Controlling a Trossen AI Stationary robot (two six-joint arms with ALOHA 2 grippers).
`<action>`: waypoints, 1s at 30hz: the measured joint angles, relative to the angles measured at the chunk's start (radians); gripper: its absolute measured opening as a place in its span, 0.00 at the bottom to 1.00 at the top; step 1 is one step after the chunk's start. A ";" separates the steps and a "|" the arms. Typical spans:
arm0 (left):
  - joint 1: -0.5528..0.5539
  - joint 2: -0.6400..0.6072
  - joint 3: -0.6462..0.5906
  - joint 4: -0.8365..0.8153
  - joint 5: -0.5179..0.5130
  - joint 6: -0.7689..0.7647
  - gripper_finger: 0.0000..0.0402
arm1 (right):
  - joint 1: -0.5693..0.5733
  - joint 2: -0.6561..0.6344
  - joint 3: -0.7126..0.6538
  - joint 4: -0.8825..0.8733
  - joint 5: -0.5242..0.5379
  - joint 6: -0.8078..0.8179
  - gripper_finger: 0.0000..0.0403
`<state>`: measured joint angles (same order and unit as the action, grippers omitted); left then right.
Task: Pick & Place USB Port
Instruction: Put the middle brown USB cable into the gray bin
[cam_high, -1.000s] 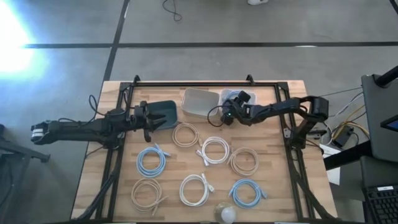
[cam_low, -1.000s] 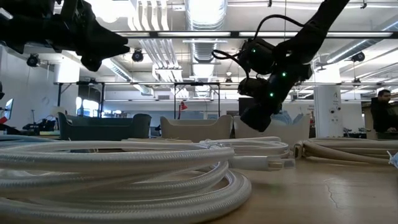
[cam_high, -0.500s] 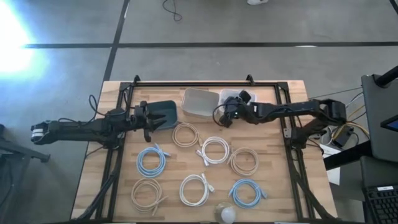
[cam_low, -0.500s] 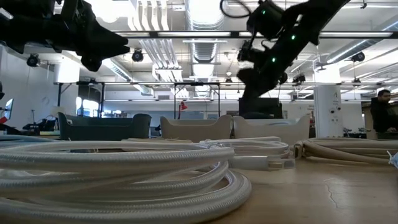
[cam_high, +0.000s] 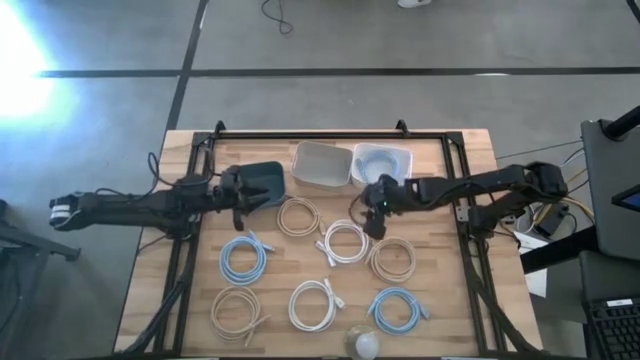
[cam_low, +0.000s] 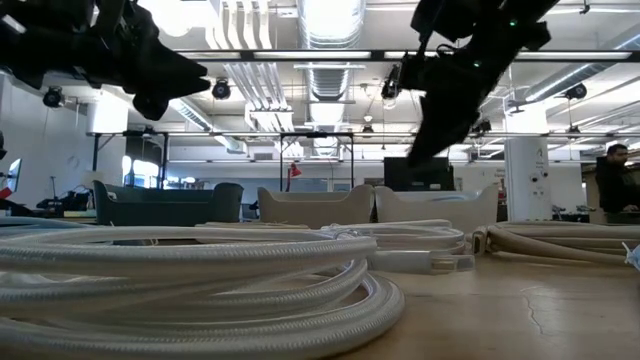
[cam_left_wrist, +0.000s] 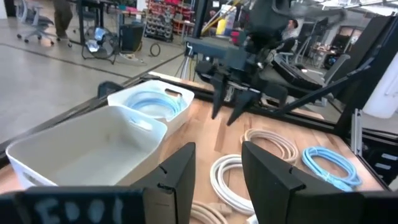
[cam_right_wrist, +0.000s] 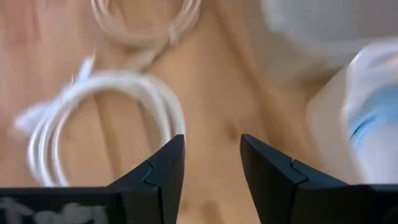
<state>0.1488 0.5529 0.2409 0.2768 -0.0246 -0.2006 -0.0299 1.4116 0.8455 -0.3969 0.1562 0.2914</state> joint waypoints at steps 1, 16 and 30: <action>-0.002 0.008 0.000 0.002 0.000 -0.005 0.34 | 0.018 0.007 0.000 -0.036 0.000 0.010 0.38; -0.071 0.170 0.001 0.240 0.002 -0.012 0.34 | 0.224 0.034 -0.016 -0.330 -0.105 0.165 0.49; -0.123 0.323 0.052 0.299 -0.019 -0.055 0.34 | 0.231 0.223 -0.043 -0.326 -0.030 0.173 0.46</action>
<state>0.0260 0.8760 0.2931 0.5758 -0.0437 -0.2554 0.2007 1.6349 0.8021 -0.7230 0.1266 0.4642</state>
